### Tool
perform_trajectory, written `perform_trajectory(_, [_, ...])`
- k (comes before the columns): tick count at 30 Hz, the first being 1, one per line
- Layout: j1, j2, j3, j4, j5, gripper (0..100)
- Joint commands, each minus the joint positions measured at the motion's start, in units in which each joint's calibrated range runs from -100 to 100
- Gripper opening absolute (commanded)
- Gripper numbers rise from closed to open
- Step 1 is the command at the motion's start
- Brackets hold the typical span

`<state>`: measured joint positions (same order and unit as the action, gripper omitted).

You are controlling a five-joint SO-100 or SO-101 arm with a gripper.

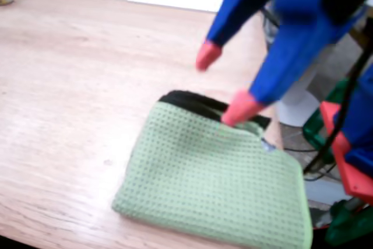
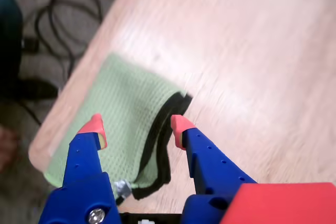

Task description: Clean the table

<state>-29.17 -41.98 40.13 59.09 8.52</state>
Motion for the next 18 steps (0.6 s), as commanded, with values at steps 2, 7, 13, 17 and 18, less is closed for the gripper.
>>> perform_trajectory(2, [0.40, -24.06, 3.62, 0.60, -0.88, 23])
perform_trajectory(7, [2.60, -33.92, 13.25, 16.53, -7.08, 0])
perform_trajectory(13, [2.94, -32.81, 27.50, 13.32, -11.18, 1])
perform_trajectory(17, [13.09, -33.58, 40.24, 4.38, -11.18, 1])
perform_trajectory(18, [13.60, -33.58, 42.88, 2.90, -11.18, 1])
